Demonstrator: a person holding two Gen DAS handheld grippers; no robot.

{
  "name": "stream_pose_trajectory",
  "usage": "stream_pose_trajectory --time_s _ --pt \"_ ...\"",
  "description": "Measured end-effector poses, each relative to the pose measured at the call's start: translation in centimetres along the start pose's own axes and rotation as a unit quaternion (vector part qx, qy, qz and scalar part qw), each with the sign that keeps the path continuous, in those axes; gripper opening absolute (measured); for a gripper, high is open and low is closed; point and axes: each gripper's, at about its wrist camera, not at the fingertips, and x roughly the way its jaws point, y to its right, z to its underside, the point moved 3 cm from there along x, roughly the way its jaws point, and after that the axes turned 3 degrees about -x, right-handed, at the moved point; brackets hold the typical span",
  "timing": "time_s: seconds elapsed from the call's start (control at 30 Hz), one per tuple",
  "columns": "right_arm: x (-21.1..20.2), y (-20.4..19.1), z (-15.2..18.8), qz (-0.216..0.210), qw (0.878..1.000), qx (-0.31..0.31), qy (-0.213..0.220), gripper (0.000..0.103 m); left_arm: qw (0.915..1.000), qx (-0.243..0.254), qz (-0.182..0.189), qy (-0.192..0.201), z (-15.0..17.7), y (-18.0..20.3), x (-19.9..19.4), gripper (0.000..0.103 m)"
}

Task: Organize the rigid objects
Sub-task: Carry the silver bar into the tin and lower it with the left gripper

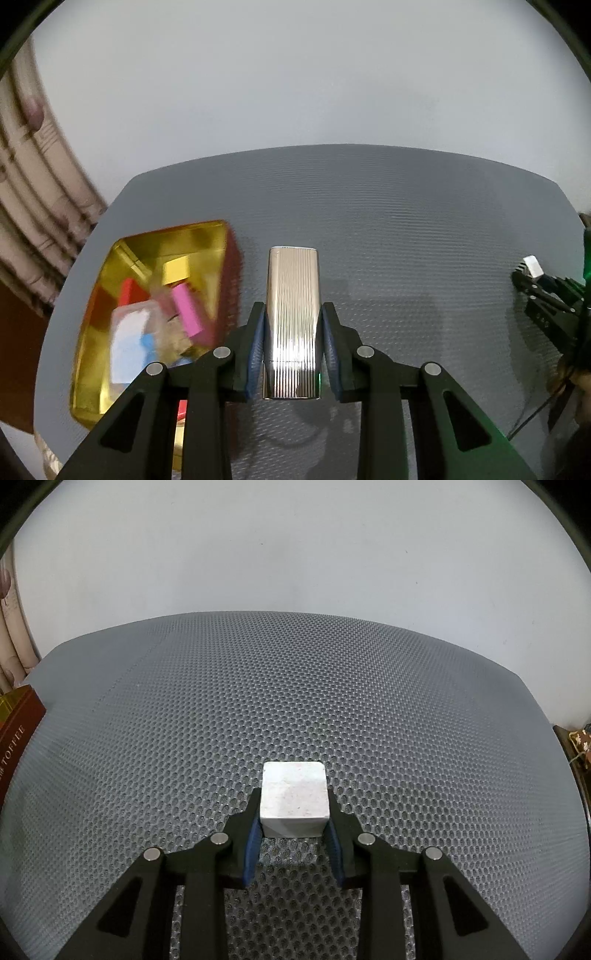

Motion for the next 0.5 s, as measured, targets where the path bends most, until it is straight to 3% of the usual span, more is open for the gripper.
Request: stream_pose_trajectory --time_s 0.5 --pt "-1.6 0.7 0.9 0.009 1.000 -0.008 0.000 0.031 0.9953 -0.085 -0.046 -0.010 1.9 -9.7 0.6 0.026"
